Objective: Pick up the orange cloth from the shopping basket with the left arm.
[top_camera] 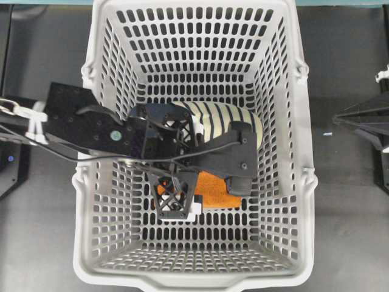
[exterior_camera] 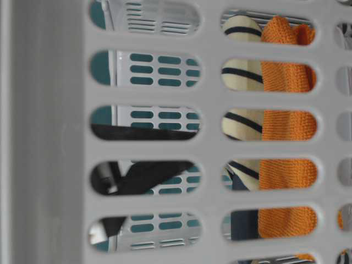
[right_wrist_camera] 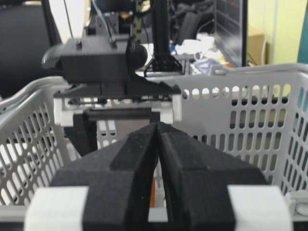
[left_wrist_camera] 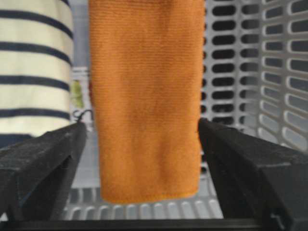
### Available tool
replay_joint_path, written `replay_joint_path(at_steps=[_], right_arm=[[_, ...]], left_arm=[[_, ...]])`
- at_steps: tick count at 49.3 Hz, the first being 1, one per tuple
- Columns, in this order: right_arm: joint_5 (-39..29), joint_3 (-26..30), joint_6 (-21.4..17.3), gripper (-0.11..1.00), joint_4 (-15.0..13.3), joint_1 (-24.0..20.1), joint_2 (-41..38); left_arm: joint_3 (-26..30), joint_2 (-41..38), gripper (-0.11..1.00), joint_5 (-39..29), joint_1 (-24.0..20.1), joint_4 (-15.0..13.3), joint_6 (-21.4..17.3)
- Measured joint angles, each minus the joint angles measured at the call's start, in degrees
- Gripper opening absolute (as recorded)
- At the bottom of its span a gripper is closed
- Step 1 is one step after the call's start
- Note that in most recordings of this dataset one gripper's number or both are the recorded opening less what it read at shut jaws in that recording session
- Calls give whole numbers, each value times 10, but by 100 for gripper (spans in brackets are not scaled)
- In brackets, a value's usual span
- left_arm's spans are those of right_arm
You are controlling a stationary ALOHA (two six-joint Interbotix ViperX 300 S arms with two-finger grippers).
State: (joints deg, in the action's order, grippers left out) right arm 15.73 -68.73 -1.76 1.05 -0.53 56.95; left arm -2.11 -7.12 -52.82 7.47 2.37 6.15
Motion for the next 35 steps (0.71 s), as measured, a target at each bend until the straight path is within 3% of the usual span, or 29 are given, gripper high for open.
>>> replay_joint_path(at_steps=[13,35], right_arm=[[0,-1,0,0,0,0,0],[0,-4,0,0,0,0,0]], left_arm=[[-40,-17,90,69,4,0,4],[-88,-38,86,129,2,0,4]])
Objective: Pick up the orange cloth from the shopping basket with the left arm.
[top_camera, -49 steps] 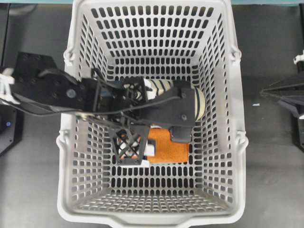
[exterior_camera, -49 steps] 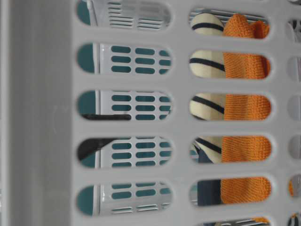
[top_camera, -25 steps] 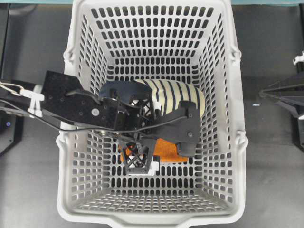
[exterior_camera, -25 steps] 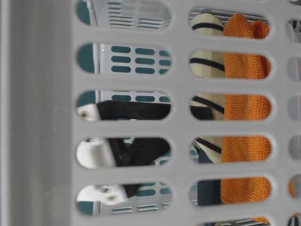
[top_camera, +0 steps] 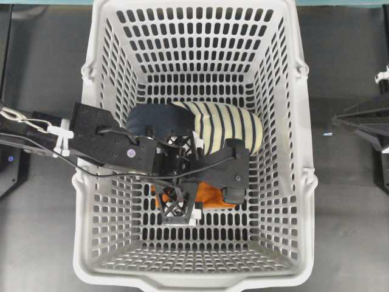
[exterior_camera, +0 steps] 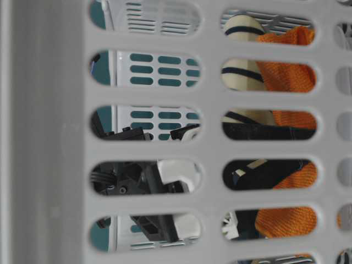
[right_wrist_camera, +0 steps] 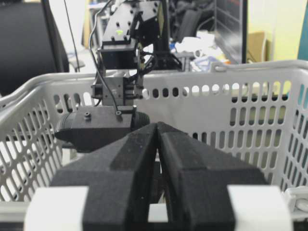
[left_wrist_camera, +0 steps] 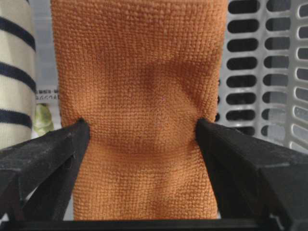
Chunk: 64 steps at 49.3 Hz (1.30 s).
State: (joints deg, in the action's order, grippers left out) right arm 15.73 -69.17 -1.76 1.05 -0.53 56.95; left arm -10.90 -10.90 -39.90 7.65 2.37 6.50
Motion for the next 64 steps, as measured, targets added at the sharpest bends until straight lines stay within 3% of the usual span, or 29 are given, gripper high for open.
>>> replay_joint_path(at_steps=[3,13,16,28,35,41,64], right_arm=[[0,0,0,0,0,0,0],[0,-2,0,0,0,0,0],[0,-2,0,0,0,0,0],[0,-2,0,0,0,1,0],[0,-2,0,0,0,1,0],[1,-2,0,0,-1,1,1],[-4,-3,0,0,0,2,23]], left_arm=[[-1,1,78,1,0,0,0],[-3,1,26,1,1,-1,-12],[-3,4,17,1,1,-1,-12],[8,27,17,-28,-5,0,-16],[48,49,17,-71,-11,0,-14],[99,68,17,-127,-11,0,-19],[391,62,17,-400,-17,0,-26]])
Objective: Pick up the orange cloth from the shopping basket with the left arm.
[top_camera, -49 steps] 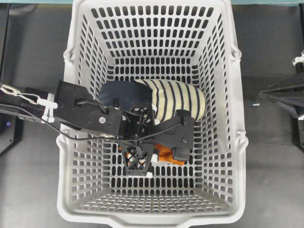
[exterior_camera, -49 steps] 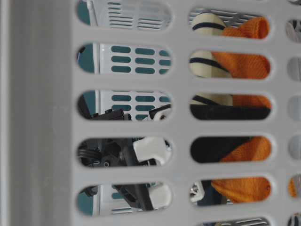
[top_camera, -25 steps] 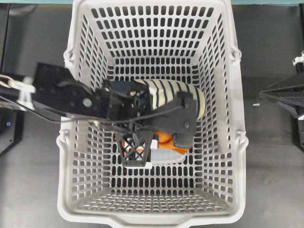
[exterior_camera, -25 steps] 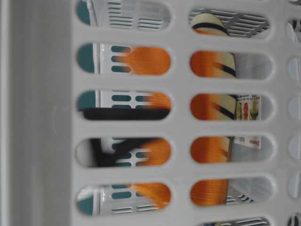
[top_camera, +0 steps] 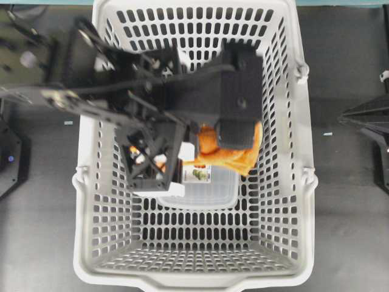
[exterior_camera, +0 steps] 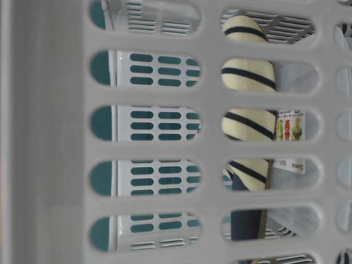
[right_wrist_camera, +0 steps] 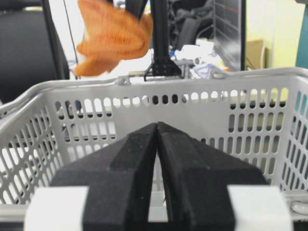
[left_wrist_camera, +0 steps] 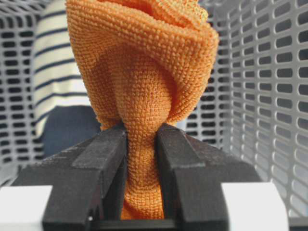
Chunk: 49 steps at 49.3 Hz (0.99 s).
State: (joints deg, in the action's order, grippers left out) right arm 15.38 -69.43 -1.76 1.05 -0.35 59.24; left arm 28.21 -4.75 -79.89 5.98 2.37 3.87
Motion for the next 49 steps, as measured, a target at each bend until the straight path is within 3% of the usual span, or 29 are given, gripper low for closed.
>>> replay_joint_path(at_steps=[10,49], right_arm=[[-11,0,0,0,0,0,4],[-16,-1,0,0,0,1,8]], left_arm=[[43,-25,17,-51,1,0,0],[46,-25,17,-55,-2,0,1]])
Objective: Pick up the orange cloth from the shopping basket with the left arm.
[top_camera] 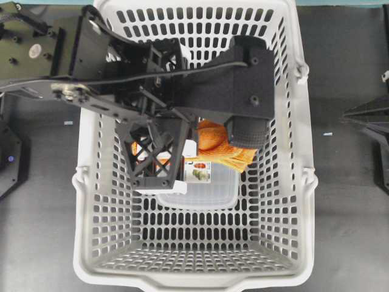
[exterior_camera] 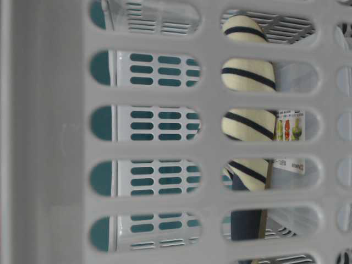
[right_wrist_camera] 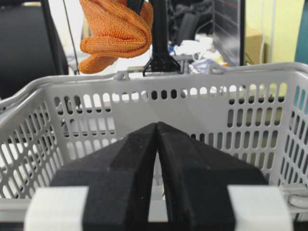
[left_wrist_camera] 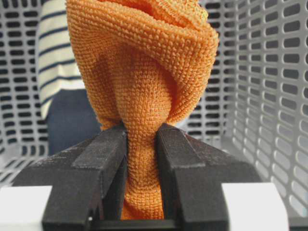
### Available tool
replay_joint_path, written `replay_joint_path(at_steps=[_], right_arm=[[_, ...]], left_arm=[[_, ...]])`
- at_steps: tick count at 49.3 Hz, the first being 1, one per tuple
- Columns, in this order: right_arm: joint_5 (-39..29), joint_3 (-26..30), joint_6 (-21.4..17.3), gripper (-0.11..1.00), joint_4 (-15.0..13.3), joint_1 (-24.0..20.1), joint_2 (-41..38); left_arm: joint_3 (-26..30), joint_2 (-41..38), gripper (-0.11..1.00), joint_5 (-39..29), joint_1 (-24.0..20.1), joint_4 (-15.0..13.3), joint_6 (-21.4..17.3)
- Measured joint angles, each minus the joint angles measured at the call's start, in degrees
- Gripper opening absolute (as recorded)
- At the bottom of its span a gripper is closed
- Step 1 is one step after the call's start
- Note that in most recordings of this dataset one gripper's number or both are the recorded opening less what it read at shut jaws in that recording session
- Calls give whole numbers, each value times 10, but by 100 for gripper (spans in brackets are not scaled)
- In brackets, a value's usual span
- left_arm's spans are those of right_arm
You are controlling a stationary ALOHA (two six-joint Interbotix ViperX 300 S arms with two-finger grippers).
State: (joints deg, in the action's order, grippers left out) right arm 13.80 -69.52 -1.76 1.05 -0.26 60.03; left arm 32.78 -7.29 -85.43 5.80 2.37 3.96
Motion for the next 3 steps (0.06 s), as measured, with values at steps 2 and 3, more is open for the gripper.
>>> replay_joint_path(at_steps=[2,3], right_arm=[[0,1,0,0,0,1,0],[0,1,0,0,0,0,-1]], left_arm=[[0,0,17,0,0,0,0],[0,0,17,0,0,0,0]])
